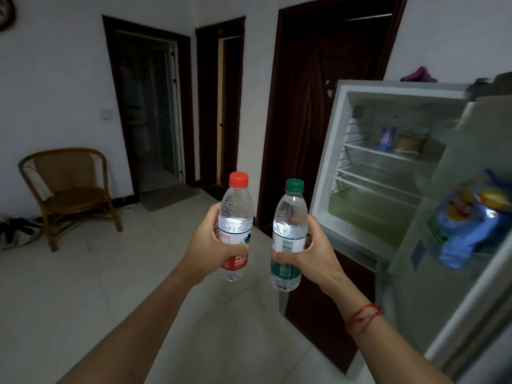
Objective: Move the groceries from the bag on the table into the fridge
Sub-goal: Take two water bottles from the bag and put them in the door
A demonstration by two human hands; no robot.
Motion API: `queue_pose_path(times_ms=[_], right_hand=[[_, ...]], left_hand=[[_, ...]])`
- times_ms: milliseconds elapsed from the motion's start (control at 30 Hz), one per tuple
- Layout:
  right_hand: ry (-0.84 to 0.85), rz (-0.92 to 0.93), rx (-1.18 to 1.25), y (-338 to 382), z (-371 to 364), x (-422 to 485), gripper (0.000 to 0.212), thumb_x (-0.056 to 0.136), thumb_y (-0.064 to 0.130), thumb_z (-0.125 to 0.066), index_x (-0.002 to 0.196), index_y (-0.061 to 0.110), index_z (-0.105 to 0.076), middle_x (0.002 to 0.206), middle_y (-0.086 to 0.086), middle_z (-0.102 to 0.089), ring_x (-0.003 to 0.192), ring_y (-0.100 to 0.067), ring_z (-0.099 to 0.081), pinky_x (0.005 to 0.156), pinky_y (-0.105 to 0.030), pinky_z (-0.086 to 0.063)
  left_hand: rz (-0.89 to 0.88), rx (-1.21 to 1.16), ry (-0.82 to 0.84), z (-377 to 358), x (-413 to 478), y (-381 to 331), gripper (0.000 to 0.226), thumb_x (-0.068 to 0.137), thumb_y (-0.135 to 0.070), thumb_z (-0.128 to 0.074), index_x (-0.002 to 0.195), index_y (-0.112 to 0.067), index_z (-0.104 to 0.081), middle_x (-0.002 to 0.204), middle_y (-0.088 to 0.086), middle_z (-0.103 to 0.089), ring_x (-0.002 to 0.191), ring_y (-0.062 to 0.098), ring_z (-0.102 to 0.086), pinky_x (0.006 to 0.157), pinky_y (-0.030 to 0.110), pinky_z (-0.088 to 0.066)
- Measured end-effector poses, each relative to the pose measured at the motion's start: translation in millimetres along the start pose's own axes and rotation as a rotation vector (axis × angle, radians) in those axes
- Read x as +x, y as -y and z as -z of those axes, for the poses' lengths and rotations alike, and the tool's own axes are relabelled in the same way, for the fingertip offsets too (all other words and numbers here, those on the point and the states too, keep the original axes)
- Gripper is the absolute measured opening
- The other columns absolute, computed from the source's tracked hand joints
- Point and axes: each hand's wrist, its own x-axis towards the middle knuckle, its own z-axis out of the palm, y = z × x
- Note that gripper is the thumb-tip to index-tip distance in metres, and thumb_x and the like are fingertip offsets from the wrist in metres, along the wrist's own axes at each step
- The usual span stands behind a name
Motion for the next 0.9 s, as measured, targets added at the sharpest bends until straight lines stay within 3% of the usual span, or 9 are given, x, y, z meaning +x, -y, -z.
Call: queue_pose_path(times_ms=[67,167,400,500,567,667,800,900], right_hand=[[-0.026,-0.009,0.004,-10,-7,37,0.075,0.057,0.016,-0.094,0.117,0.036,-0.053,0.104,0.007,-0.073,0.094,-0.012,-0.072,0.085,-0.046,-0.061],[-0.076,-0.028,0.014,-23,-15,96,0.076,0.057,0.014,-0.094,0.118,0.035,-0.053,0.105,0.007,-0.073,0.094,-0.012,-0.073,0.086,-0.046,-0.061],[-0.145,-0.062,0.029,-49,-21,224,0.076,0.061,0.009,-0.093,0.120,0.036,-0.053,0.107,0.006,-0.073,0.098,-0.012,-0.071,0.084,-0.037,-0.061],[-0.170,-0.075,0.019,-63,-16,263,0.075,0.063,0.009,-0.092,0.121,0.035,-0.053,0.107,0.006,-0.073,0.094,-0.008,-0.072,0.079,-0.031,-0.061],[-0.203,-0.085,0.008,-74,-12,288,0.075,0.062,0.009,-0.092,0.120,0.038,-0.053,0.106,0.007,-0.073,0.093,-0.007,-0.071,0.077,-0.028,-0.060],[-0.251,-0.113,-0.002,-93,-2,322,0.074,0.059,0.014,-0.093,0.116,0.042,-0.054,0.103,0.008,-0.074,0.094,-0.011,-0.072,0.081,-0.037,-0.061],[-0.325,-0.166,-0.011,-124,23,363,0.077,0.054,0.022,-0.093,0.117,0.042,-0.054,0.100,0.014,-0.075,0.091,-0.012,-0.074,0.084,-0.046,-0.062],[-0.398,-0.179,-0.014,-143,52,393,0.075,0.057,0.017,-0.094,0.117,0.040,-0.055,0.098,0.020,-0.074,0.089,-0.007,-0.073,0.081,-0.040,-0.062]], left_hand=[[0.002,0.005,0.024,3,42,19,0.083,0.067,0.001,-0.085,0.120,-0.050,-0.047,0.112,-0.016,-0.068,0.102,0.006,-0.066,0.084,0.029,-0.053],[-0.003,0.019,0.060,7,109,41,0.080,0.068,-0.003,-0.086,0.118,-0.050,-0.046,0.108,-0.020,-0.067,0.098,0.001,-0.066,0.076,0.020,-0.051],[-0.056,0.055,0.153,2,256,78,0.072,0.071,-0.018,-0.086,0.131,-0.034,-0.048,0.109,-0.017,-0.066,0.099,-0.009,-0.062,0.075,0.012,-0.047],[-0.056,0.039,0.171,-10,304,91,0.070,0.070,-0.028,-0.081,0.132,-0.028,-0.048,0.113,-0.013,-0.064,0.101,-0.002,-0.064,0.077,0.013,-0.047],[-0.055,0.028,0.196,-20,333,103,0.069,0.072,-0.023,-0.082,0.132,-0.027,-0.048,0.114,-0.012,-0.065,0.102,0.000,-0.064,0.076,0.014,-0.049],[-0.058,0.002,0.252,-40,375,121,0.072,0.074,-0.006,-0.082,0.133,-0.026,-0.047,0.115,-0.010,-0.065,0.103,-0.006,-0.063,0.070,0.009,-0.052],[-0.061,-0.022,0.336,-77,434,141,0.080,0.068,0.001,-0.085,0.134,-0.025,-0.048,0.117,-0.003,-0.067,0.109,0.016,-0.066,0.087,0.032,-0.056],[-0.094,-0.046,0.387,-119,479,150,0.077,0.069,0.001,-0.084,0.133,-0.024,-0.049,0.115,-0.002,-0.068,0.106,0.014,-0.068,0.088,0.035,-0.057]])
